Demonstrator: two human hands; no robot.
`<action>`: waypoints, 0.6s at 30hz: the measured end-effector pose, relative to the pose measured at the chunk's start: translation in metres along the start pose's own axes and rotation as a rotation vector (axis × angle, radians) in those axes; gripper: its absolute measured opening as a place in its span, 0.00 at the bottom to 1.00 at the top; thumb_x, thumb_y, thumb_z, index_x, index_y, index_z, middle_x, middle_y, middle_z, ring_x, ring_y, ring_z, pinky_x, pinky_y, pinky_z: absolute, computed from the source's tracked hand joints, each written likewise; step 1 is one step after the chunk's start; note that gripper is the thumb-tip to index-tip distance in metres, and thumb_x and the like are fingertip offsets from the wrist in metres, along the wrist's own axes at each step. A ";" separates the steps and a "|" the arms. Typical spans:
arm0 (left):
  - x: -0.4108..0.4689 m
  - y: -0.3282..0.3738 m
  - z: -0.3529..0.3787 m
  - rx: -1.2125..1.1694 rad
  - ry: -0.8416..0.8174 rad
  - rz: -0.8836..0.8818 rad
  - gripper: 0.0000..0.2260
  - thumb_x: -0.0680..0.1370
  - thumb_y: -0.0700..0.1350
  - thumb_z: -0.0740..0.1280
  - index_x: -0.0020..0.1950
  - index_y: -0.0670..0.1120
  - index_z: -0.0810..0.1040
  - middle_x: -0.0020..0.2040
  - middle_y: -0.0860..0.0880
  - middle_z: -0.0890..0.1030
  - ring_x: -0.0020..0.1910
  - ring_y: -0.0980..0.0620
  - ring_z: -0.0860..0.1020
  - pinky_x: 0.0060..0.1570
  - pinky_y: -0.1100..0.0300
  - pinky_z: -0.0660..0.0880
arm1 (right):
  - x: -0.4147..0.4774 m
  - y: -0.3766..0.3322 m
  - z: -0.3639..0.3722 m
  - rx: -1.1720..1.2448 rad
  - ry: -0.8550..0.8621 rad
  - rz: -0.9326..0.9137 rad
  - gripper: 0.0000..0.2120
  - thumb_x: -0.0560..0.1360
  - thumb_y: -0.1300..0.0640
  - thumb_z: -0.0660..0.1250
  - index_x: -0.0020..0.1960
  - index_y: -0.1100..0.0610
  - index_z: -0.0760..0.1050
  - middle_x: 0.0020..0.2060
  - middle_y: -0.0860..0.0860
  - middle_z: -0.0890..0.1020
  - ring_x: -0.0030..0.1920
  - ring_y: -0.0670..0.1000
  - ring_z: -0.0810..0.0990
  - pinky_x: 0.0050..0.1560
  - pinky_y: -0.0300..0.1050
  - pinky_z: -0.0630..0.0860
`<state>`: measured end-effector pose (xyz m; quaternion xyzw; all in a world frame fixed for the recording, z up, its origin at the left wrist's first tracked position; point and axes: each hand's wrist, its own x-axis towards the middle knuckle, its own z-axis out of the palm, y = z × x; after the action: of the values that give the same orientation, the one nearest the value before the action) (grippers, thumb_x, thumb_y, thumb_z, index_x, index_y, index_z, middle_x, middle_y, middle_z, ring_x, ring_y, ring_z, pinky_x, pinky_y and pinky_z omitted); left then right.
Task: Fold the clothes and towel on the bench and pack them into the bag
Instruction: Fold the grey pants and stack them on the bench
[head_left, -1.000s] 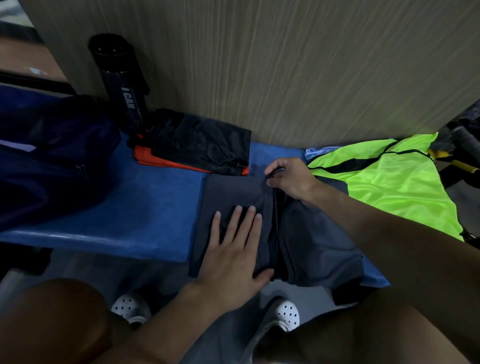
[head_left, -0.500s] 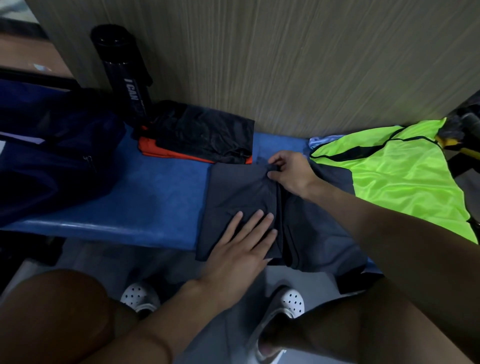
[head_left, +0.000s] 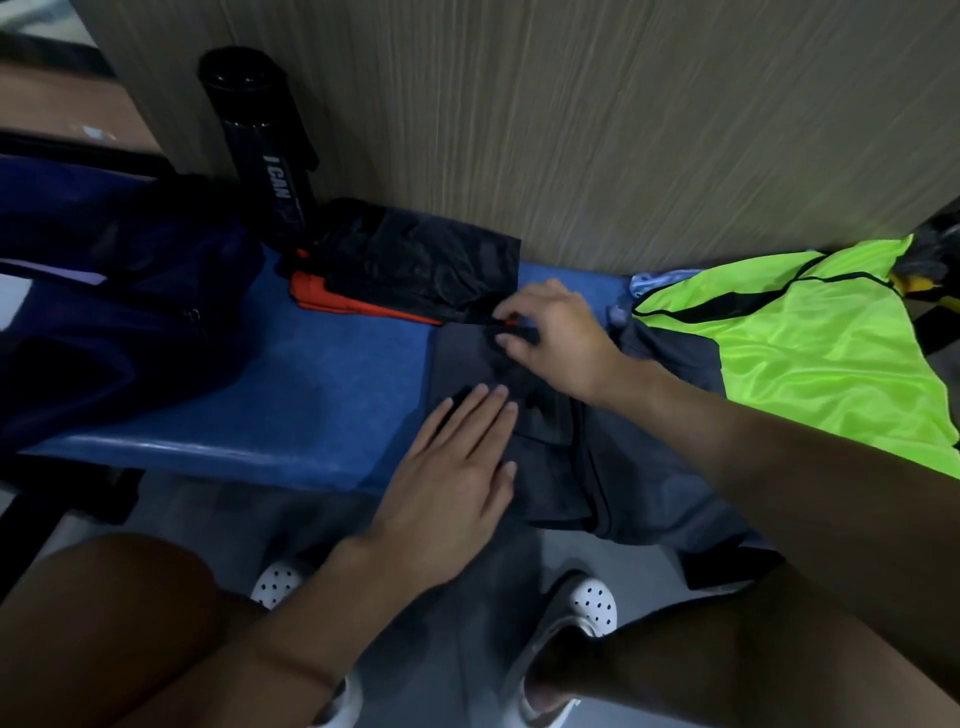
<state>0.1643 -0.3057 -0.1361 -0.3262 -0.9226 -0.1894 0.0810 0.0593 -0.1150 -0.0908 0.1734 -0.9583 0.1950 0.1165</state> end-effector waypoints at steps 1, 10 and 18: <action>-0.005 -0.004 0.002 0.009 -0.012 -0.022 0.24 0.83 0.51 0.51 0.77 0.42 0.65 0.79 0.47 0.62 0.79 0.51 0.57 0.76 0.50 0.56 | 0.008 -0.009 0.001 0.071 -0.031 -0.038 0.12 0.74 0.58 0.72 0.56 0.57 0.80 0.50 0.52 0.81 0.54 0.55 0.75 0.55 0.53 0.71; -0.046 -0.036 -0.004 -0.014 0.148 -0.246 0.21 0.77 0.56 0.59 0.58 0.42 0.79 0.53 0.45 0.79 0.50 0.43 0.77 0.49 0.45 0.77 | 0.053 -0.037 0.016 -0.274 -0.442 -0.259 0.14 0.78 0.52 0.67 0.63 0.45 0.77 0.59 0.43 0.77 0.60 0.51 0.64 0.58 0.50 0.60; -0.047 -0.033 0.000 -0.303 0.235 -0.315 0.07 0.73 0.40 0.76 0.48 0.43 0.80 0.41 0.50 0.78 0.41 0.53 0.75 0.44 0.58 0.72 | 0.055 -0.037 0.022 -0.383 -0.458 -0.260 0.14 0.79 0.48 0.65 0.63 0.47 0.77 0.55 0.46 0.75 0.58 0.51 0.63 0.57 0.49 0.61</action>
<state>0.1793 -0.3561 -0.1589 -0.1626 -0.9073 -0.3726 0.1071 0.0197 -0.1718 -0.0826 0.3086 -0.9487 -0.0493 -0.0479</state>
